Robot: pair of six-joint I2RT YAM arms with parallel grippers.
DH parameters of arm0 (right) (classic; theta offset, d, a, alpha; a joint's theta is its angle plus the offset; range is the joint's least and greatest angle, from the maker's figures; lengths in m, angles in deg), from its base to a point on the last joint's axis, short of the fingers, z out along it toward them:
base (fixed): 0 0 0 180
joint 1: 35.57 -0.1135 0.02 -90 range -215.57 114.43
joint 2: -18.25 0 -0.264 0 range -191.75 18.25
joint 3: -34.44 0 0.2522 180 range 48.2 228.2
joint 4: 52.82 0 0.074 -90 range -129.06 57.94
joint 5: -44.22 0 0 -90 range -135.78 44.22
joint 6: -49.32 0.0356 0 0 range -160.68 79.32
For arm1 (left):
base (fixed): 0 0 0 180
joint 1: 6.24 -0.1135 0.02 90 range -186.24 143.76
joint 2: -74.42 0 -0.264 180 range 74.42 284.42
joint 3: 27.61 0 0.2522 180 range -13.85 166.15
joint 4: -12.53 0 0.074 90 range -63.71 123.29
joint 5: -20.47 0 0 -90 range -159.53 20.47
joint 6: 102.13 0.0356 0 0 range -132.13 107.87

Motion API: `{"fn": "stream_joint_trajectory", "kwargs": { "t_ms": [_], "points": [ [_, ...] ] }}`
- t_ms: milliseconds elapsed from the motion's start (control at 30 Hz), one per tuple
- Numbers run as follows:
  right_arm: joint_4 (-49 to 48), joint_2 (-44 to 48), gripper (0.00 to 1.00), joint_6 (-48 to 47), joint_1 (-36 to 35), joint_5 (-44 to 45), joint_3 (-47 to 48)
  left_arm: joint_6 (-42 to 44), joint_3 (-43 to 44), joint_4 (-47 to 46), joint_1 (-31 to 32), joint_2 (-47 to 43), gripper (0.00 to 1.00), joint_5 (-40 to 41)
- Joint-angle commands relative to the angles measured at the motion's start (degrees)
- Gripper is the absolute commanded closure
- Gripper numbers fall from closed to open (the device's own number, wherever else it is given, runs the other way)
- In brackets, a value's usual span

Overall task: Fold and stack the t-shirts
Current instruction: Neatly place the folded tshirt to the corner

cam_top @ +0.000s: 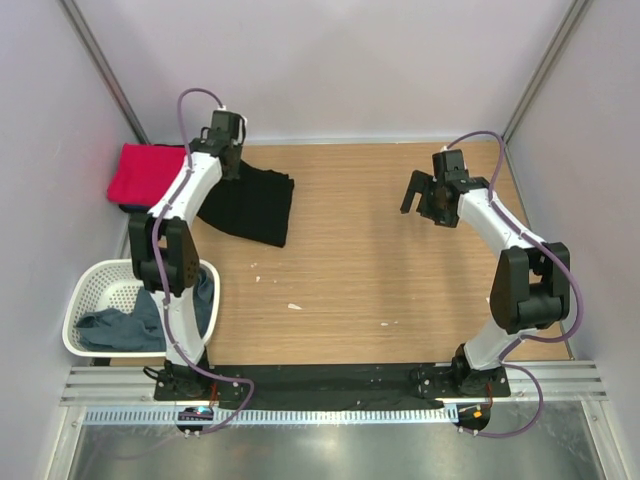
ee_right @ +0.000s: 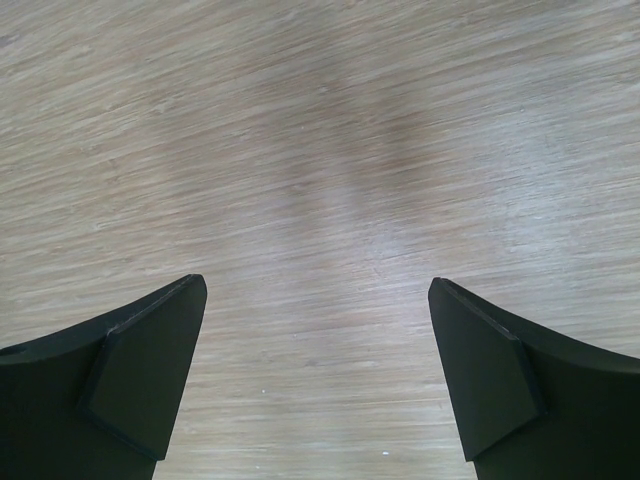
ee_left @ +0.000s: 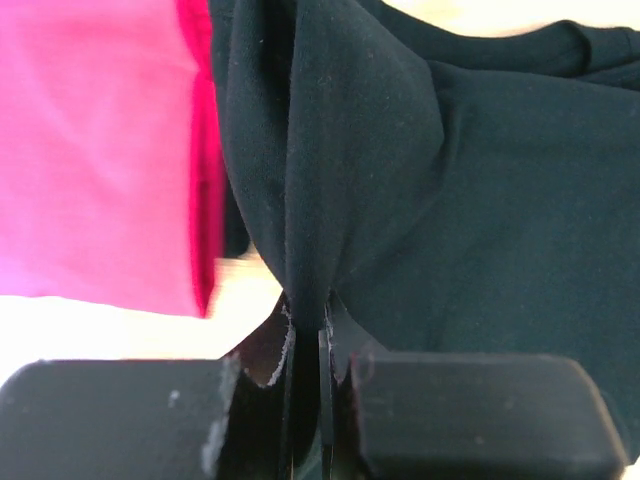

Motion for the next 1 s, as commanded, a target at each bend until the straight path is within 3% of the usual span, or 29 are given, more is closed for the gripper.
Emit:
{"fn": "stream_joint_trajectory", "kwargs": {
  "t_ms": [0,233,967],
  "points": [
    [-2.12,-0.24,0.00,-1.03,0.04,-0.24,1.64,5.39,1.84,-5.60,-3.00,-3.75,1.00,2.24],
    [-1.77,-3.49,0.00,-1.20,0.04,-0.07,3.58,4.09,6.14,-7.97,-7.40,-2.18,1.00,0.13],
    [-0.54,-13.87,0.00,-2.08,0.04,0.46,12.81,9.97,12.91,-11.84,-14.35,1.60,1.00,8.39]
  ]
}}
